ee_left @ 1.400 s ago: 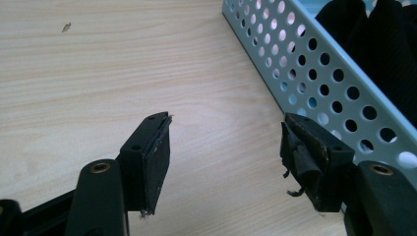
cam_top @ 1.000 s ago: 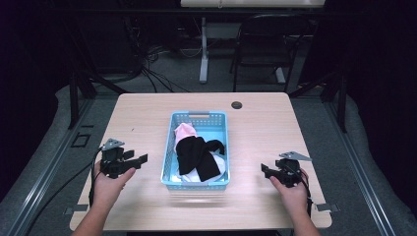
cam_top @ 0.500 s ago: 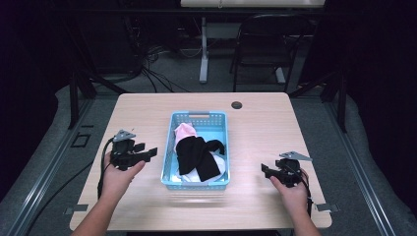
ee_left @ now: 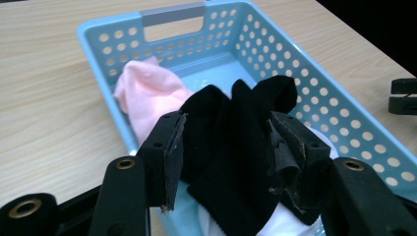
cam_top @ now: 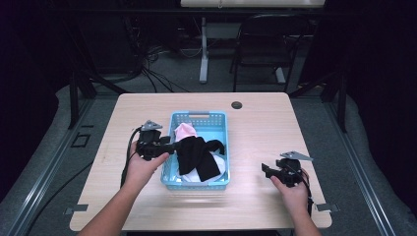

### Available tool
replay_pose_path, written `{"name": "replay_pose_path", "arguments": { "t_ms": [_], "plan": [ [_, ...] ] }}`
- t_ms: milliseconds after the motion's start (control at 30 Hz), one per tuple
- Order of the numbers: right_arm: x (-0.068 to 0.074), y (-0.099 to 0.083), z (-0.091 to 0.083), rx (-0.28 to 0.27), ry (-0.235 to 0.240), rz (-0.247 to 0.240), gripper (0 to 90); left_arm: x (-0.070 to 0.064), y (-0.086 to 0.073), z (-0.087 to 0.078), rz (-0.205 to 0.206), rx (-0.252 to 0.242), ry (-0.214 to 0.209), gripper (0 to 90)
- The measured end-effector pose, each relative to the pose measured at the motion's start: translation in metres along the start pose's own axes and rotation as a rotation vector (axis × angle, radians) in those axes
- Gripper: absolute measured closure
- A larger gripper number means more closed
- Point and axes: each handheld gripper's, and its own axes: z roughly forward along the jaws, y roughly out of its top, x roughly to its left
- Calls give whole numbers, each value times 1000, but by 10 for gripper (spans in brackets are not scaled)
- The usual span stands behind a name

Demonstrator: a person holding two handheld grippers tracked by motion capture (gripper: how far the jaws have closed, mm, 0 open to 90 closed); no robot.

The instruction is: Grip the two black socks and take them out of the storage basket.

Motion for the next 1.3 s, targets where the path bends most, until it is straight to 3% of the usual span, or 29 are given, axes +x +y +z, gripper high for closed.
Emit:
{"name": "replay_pose_path", "arguments": {
  "t_ms": [500,900,1300],
  "plan": [
    [-1,1,-1,-4,6,3,356,-28,17,30,53,35,-20,508],
    [-1,1,-1,-3,3,1,356,-29,17,49,50,59,-18,530],
    [-1,2,0,-3,10,-6,357,-34,11,82,48,120,-3,565]
  ]
}}
